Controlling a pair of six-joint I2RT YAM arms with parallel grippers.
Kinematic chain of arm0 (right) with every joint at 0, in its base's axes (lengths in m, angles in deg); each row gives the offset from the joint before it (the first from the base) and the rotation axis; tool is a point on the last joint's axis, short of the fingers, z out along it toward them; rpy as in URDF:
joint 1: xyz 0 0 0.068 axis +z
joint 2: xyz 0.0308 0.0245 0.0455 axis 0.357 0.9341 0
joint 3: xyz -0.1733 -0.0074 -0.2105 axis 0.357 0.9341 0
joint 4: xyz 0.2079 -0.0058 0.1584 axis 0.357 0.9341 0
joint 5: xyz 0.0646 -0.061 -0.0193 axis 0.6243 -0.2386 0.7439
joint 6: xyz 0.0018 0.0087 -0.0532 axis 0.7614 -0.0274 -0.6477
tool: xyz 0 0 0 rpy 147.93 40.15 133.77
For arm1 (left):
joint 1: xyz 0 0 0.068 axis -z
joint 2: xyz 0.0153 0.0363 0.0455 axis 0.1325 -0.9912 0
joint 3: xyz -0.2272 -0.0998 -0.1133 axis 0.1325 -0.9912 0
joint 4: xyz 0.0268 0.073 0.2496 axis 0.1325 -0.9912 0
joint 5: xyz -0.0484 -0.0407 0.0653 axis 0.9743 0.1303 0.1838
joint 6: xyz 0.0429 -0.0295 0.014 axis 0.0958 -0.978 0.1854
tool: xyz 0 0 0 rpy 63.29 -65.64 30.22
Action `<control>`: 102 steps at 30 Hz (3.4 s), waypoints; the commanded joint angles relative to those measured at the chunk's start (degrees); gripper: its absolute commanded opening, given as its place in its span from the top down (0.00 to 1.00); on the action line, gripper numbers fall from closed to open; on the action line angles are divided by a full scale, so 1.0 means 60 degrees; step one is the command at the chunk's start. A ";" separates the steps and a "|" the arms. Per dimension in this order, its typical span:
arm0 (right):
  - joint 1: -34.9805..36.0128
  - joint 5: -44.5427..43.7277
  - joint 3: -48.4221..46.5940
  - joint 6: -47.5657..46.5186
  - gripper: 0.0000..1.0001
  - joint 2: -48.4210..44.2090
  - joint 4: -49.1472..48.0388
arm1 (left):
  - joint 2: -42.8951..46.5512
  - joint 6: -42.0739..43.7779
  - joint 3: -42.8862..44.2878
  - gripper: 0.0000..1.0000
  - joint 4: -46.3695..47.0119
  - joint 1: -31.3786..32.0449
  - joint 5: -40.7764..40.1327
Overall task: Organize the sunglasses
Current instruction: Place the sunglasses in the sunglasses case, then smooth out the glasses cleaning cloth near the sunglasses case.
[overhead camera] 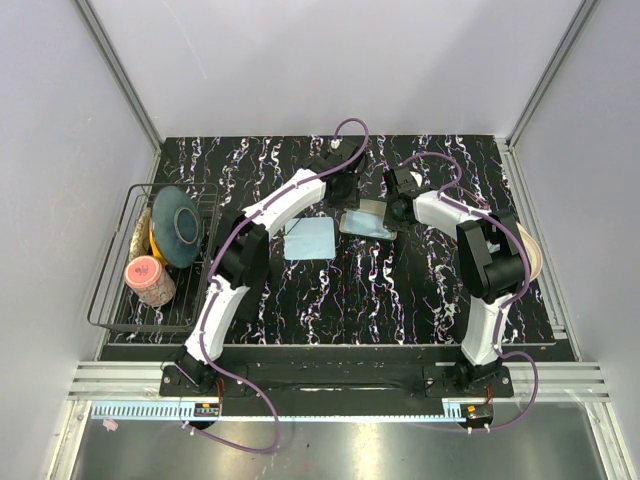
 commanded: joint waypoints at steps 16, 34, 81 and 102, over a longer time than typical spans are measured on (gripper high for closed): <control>-0.0086 0.0256 -0.0270 -0.0244 0.59 -0.0801 -0.0414 | 0.1945 0.1876 -0.1276 0.68 0.1231 -0.1012 0.2568; -0.0072 0.1384 0.0506 -0.0113 0.87 -0.0391 -0.2319 | 0.2283 0.2994 -0.3957 0.90 0.5156 -0.1349 0.4680; -0.0086 0.1326 0.0770 -0.0010 0.90 -0.0654 -0.2584 | 0.1462 0.1498 -0.3490 0.58 0.5877 -0.0822 0.2617; -0.0086 0.0184 0.1532 0.0136 0.63 -0.1035 -0.2219 | 0.1462 0.1572 -0.3240 0.60 0.5480 -0.0558 0.1634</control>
